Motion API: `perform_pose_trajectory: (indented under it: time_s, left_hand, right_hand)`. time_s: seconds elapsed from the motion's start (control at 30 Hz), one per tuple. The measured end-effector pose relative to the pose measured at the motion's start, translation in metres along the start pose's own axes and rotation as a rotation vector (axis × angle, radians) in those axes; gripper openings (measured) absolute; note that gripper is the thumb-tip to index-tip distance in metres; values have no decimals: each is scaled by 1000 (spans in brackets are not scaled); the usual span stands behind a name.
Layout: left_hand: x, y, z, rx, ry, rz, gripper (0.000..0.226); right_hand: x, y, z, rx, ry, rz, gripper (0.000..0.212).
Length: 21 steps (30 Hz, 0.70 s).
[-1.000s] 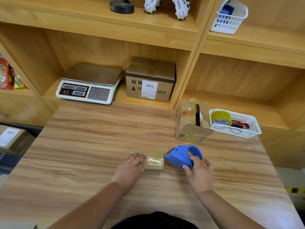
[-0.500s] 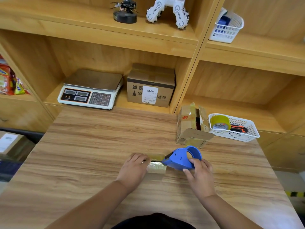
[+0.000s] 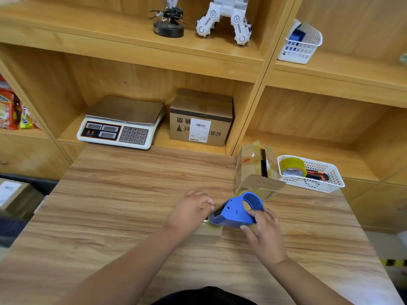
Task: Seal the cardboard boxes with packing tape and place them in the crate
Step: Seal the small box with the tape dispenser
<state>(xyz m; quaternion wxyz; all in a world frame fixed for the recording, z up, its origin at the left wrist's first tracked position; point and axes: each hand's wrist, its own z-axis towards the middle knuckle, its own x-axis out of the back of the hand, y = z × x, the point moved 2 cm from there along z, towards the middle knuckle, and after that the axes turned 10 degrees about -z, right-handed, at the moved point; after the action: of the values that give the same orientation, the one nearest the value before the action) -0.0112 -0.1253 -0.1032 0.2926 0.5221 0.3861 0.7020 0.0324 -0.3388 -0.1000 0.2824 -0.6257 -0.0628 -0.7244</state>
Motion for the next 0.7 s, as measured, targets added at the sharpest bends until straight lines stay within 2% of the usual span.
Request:
perform_pose_trajectory:
  time_s: [0.03, 0.17, 0.33, 0.47, 0.57, 0.7]
  left_hand:
    - [2, 0, 0, 44, 9, -45, 7]
    - [8, 0, 0, 217, 18, -180, 22]
    - [12, -2, 0, 266, 14, -247, 23]
    - [11, -6, -3, 258, 9, -272, 26]
    - [12, -6, -3, 262, 1, -264, 28]
    - [21, -5, -1, 262, 4, -242, 30]
  right_hand:
    - [2, -1, 2, 27, 5, 2, 35]
    - [15, -3, 7, 132, -36, 9, 36]
    - [27, -10, 11, 312, -55, -59, 34]
    - [30, -9, 16, 237, -187, 4, 43]
    - [32, -14, 23, 218, -160, 32, 51]
    - [33, -16, 33, 179, -155, 107, 52]
